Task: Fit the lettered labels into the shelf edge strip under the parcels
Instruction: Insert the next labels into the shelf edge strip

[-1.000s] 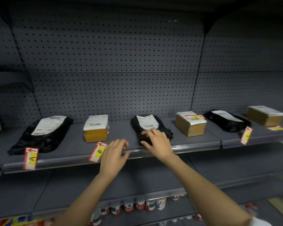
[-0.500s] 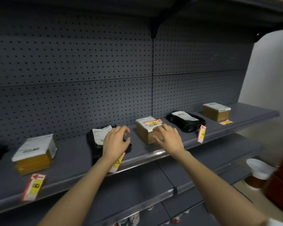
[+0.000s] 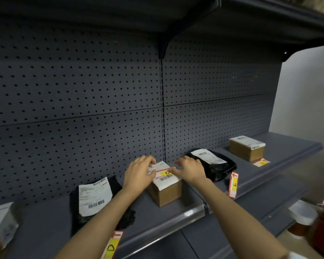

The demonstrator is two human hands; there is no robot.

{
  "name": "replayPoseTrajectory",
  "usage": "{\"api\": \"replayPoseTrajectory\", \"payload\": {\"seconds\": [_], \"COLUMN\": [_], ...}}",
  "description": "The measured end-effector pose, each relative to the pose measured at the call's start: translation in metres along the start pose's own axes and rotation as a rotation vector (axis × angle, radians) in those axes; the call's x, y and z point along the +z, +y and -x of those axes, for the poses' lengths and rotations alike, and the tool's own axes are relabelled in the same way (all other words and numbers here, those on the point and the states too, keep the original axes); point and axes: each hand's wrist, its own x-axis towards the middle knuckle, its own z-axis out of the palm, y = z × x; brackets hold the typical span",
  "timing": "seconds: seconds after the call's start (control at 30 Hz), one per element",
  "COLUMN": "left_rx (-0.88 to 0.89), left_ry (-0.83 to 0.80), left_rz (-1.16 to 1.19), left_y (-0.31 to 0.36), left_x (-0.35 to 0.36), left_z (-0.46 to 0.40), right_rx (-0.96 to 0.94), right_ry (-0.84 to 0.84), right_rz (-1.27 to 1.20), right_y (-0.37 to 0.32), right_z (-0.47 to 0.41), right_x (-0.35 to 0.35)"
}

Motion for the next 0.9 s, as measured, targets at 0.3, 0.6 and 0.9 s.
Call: {"api": "replayPoseTrajectory", "payload": {"seconds": [0.3,0.6,0.9], "left_rx": [-0.059,-0.271,-0.555], "left_ry": [0.02,0.185,0.16], "left_rz": [-0.019,-0.107,-0.284], "left_y": [-0.001,0.007,-0.004], "left_x": [-0.001,-0.067,-0.103], "left_z": [0.015,0.129,0.279], "right_rx": [-0.091,-0.415,-0.675], "right_ry": [0.034,0.004,-0.148], "right_rz": [-0.176,-0.446,-0.483], "right_y": [-0.004,-0.073,-0.13], "right_z": [0.001,0.06,0.145], "right_x": [-0.009,-0.019,0.011]}}
